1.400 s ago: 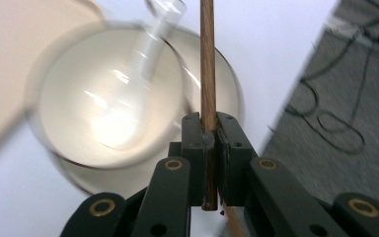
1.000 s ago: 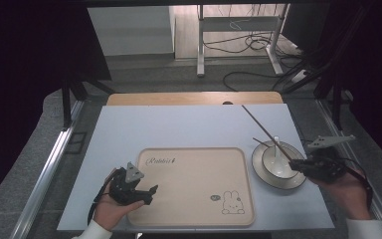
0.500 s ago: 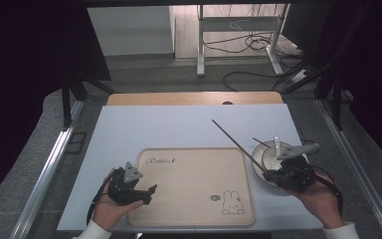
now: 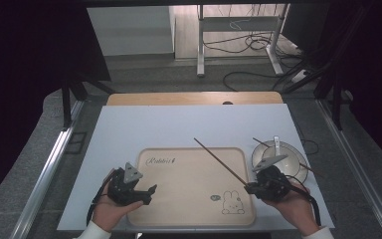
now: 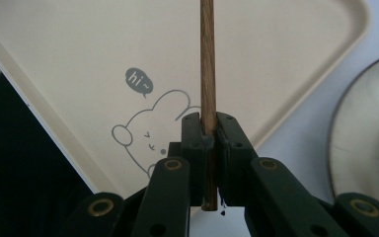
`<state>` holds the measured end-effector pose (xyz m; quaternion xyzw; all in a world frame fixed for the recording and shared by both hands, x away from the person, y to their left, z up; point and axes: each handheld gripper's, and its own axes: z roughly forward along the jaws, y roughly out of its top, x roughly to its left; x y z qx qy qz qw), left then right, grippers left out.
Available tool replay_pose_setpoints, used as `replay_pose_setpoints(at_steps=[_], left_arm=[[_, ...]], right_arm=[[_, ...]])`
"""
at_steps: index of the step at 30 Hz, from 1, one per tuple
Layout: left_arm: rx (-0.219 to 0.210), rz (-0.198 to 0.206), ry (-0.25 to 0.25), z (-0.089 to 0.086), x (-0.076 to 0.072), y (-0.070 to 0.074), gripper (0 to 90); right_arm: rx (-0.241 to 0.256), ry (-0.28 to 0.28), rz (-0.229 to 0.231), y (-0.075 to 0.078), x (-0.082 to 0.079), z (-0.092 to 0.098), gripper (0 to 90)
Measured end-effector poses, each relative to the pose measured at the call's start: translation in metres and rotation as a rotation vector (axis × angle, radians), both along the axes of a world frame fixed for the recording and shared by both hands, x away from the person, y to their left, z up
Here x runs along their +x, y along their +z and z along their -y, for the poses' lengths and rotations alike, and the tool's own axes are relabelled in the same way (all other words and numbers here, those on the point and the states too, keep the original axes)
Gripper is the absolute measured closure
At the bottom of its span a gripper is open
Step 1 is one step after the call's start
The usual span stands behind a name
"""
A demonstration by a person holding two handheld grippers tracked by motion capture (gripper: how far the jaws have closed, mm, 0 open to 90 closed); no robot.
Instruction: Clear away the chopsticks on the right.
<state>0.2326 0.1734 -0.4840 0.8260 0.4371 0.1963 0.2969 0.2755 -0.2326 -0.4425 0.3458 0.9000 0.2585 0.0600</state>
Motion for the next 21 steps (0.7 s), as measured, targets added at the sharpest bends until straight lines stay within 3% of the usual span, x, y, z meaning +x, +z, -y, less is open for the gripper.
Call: replay_pose_setpoints(at_steps=[9,10,11,12,21], left_arm=[[0.003,-0.003,0.002,-0.001,0.000,-0.001,13.9],[0.001,-0.004,0.002,-0.001,0.000,-0.001,13.9],[0.002,-0.003,0.001,0.000,0.000,-0.001,13.9],[-0.001,0.000,0.002,0.000,-0.001,-0.001,13.9],[0.000,-0.004,0.003,-0.001,-0.001,-0.002,13.9]], right_arm=[[-0.079,0.004,-0.056,-0.026,0.007,-0.023,82.8],[-0.106,0.016,-0.070,-0.034,0.009,-0.029,82.8],[-0.106,0.016,-0.070,-0.034,0.009,-0.029,82.8],[-0.137,0.026,-0.069,-0.039,0.008,-0.035,82.8],[-0.194,0.055,-0.047,-0.047,0.004,-0.044,82.0]])
